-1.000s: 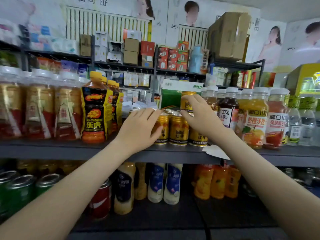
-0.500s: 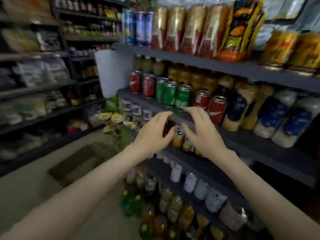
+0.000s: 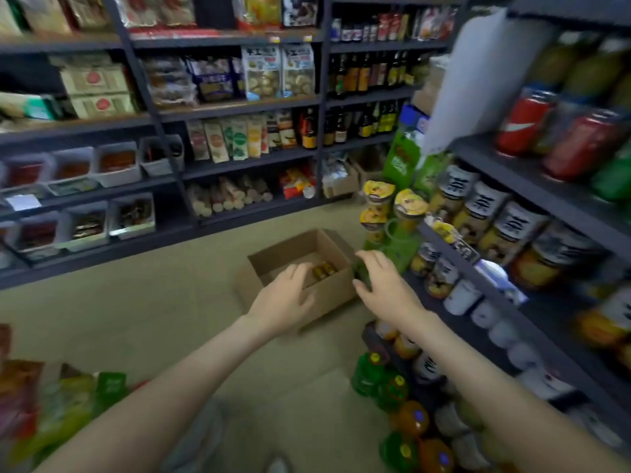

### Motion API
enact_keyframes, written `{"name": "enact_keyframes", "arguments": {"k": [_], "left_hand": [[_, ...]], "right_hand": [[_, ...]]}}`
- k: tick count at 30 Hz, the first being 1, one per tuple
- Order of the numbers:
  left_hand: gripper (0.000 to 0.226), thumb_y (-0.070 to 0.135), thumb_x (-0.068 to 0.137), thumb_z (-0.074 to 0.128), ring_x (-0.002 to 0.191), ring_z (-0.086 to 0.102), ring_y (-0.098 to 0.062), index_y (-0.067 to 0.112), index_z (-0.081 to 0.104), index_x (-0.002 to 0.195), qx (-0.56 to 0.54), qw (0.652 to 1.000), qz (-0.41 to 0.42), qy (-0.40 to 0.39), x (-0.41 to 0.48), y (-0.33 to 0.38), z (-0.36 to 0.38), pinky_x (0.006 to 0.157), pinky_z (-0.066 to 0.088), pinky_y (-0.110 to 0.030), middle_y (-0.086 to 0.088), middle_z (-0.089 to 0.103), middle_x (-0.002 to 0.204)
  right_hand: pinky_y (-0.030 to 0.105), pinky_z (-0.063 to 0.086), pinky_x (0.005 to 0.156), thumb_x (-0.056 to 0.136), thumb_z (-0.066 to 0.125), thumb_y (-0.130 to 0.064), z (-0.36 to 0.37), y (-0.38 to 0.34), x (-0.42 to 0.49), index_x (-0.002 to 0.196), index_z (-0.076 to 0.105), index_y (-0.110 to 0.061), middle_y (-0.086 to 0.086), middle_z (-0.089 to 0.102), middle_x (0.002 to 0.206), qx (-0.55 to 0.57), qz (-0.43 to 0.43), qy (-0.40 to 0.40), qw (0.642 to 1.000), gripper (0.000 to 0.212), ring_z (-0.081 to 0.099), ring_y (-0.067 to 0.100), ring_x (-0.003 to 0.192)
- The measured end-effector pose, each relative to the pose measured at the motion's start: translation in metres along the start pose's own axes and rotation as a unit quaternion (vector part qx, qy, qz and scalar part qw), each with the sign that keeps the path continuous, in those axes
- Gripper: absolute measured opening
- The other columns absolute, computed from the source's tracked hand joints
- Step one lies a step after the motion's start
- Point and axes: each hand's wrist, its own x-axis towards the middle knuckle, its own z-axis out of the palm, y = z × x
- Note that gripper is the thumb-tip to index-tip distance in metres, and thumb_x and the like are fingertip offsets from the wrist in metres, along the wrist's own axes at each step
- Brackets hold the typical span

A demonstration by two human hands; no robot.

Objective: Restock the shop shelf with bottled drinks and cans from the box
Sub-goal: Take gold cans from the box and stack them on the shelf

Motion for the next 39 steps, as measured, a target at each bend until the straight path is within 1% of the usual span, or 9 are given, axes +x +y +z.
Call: {"name": "enact_keyframes", "arguments": {"k": [5,10,19,22,27,29,32,36,39], "left_hand": [[0.054,0.027,0.098,0.046,0.122,0.048,-0.025,0.015,0.028,0.147,0.024,0.995,-0.08,-0.051,0.044,-0.097,-0.029,0.09,0.045,-0.034,-0.006,0.042,0.14],[0.056,0.027,0.098,0.043,0.127,0.044,-0.027,0.015,0.023,0.149,0.009,0.986,-0.129,-0.102,0.102,-0.16,-0.033,0.095,0.042,-0.033,-0.01,0.038,0.144],[0.055,0.029,0.099,0.043,0.125,0.046,-0.028,0.014,0.023,0.148,-0.006,0.958,-0.203,-0.204,0.223,-0.27,0.034,0.095,0.043,-0.036,-0.009,0.034,0.145],[0.055,0.031,0.099,0.043,0.127,0.043,-0.026,0.015,0.023,0.148,-0.008,0.943,-0.246,-0.223,0.271,-0.314,0.067,0.098,0.041,-0.035,-0.007,0.034,0.147],[0.055,0.03,0.098,0.043,0.126,0.044,-0.022,0.016,0.026,0.148,-0.05,0.922,-0.303,-0.234,0.338,-0.396,0.16,0.103,0.04,-0.035,-0.002,0.032,0.15],[0.056,0.027,0.098,0.044,0.128,0.043,-0.024,0.015,0.026,0.149,-0.064,0.915,-0.326,-0.228,0.366,-0.434,0.21,0.104,0.039,-0.035,-0.003,0.031,0.151],[0.056,0.024,0.097,0.044,0.13,0.039,-0.025,0.014,0.025,0.149,-0.073,0.909,-0.344,-0.222,0.405,-0.488,0.296,0.107,0.034,-0.034,-0.006,0.032,0.15],[0.058,0.023,0.096,0.048,0.135,0.034,-0.023,0.017,0.024,0.149,-0.142,0.905,-0.322,-0.238,0.449,-0.545,0.429,0.107,0.024,-0.028,-0.005,0.027,0.152],[0.072,0.023,0.095,0.052,0.144,0.017,-0.03,0.015,0.01,0.152,-0.138,0.9,-0.282,-0.303,0.468,-0.581,0.521,0.116,0.017,-0.034,-0.011,0.009,0.158]], "right_hand": [[0.037,0.039,0.104,0.099,0.046,-0.027,0.052,-0.019,0.096,0.151,0.014,-0.025,-0.002,0.021,0.154,0.044,0.041,-0.083,0.995,0.061,0.032,0.02,0.137],[0.038,0.04,0.104,0.098,0.047,-0.022,0.081,-0.005,0.167,0.15,0.016,-0.03,-0.002,0.021,0.155,0.049,0.068,-0.124,0.989,0.061,0.034,0.021,0.136],[0.029,0.044,0.092,0.097,0.05,-0.015,0.166,0.065,0.32,0.151,0.014,-0.03,0.005,0.031,0.148,0.042,0.134,-0.236,0.961,0.067,0.05,0.02,0.118],[0.027,0.04,0.095,0.096,0.05,-0.011,0.206,0.087,0.39,0.152,0.009,-0.028,0.006,0.031,0.149,0.044,0.161,-0.278,0.946,0.072,0.046,0.021,0.126],[0.023,0.051,0.08,0.093,0.054,-0.005,0.313,0.133,0.495,0.151,-0.004,-0.032,0.005,0.036,0.147,0.01,0.199,-0.342,0.918,0.086,0.058,0.012,0.102],[0.03,0.053,0.077,0.092,0.05,-0.001,0.367,0.156,0.528,0.15,-0.007,-0.036,0.004,0.026,0.152,0.015,0.193,-0.373,0.908,0.089,0.058,0.015,0.1],[0.048,0.047,0.095,0.091,0.049,0.003,0.459,0.197,0.564,0.149,-0.008,-0.039,0.0,0.012,0.157,-0.011,0.2,-0.39,0.899,0.091,0.045,0.025,0.125],[0.037,0.038,0.105,0.091,0.051,-0.002,0.589,0.264,0.587,0.152,0.002,-0.03,0.007,0.023,0.153,-0.013,0.176,-0.377,0.909,0.083,0.036,0.023,0.133],[0.037,0.022,0.114,0.087,0.057,-0.007,0.674,0.316,0.593,0.152,0.001,-0.025,0.007,0.021,0.154,-0.058,0.122,-0.4,0.906,0.088,0.024,0.028,0.14]]}}
